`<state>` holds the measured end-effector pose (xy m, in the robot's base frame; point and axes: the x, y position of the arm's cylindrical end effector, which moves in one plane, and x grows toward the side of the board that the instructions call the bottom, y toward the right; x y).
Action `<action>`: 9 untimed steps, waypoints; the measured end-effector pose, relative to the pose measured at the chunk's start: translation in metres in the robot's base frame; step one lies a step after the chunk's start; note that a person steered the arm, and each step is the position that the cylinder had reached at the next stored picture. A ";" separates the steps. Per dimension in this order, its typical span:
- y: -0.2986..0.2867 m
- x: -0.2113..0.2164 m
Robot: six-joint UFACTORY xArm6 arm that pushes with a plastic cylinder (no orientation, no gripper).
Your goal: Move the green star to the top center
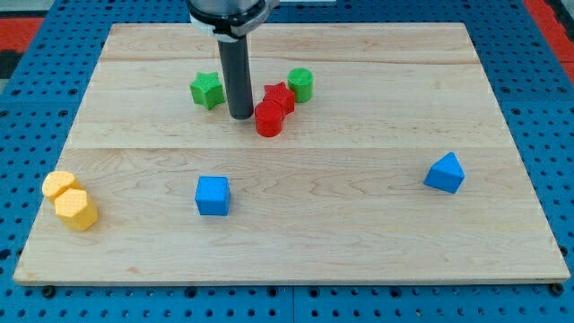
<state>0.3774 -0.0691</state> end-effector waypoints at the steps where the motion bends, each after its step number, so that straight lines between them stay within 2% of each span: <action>1: -0.022 -0.013; 5: -0.113 -0.031; 7: -0.108 -0.066; 9: -0.044 -0.095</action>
<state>0.2820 -0.1128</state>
